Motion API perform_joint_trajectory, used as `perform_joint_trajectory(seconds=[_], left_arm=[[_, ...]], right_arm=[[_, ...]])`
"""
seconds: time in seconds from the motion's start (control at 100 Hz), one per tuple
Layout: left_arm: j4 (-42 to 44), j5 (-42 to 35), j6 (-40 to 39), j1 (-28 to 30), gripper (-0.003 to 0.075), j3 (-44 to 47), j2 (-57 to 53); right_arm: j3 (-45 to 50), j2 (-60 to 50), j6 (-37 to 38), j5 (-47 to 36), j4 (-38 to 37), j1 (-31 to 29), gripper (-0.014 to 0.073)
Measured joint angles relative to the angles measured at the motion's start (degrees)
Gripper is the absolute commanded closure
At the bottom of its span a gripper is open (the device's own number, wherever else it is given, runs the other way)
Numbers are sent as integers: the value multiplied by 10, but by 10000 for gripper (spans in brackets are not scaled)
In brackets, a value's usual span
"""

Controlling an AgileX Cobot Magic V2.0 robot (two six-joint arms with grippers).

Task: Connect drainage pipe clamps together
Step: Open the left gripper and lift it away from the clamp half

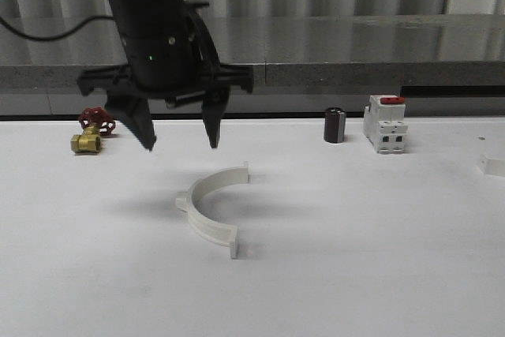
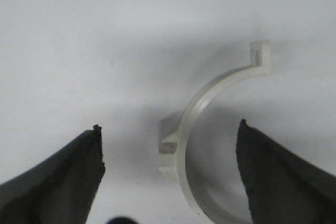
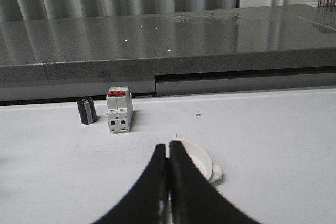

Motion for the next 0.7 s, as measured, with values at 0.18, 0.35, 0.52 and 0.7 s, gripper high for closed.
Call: perform_joint_trajectory(seconds=[0.18, 0.35, 0.52, 0.7], left_arm=[[0, -5, 90, 12, 592, 0, -63], [-48, -33, 212, 70, 740, 28, -121], [-121, -87, 318, 136, 740, 109, -193], [-136, -124, 341, 213, 740, 222, -299]], right_arm=[[0, 0, 0, 0, 0, 0, 662], [0, 0, 0, 0, 0, 0, 662], [0, 0, 0, 0, 0, 0, 662], [0, 0, 0, 0, 0, 0, 662]])
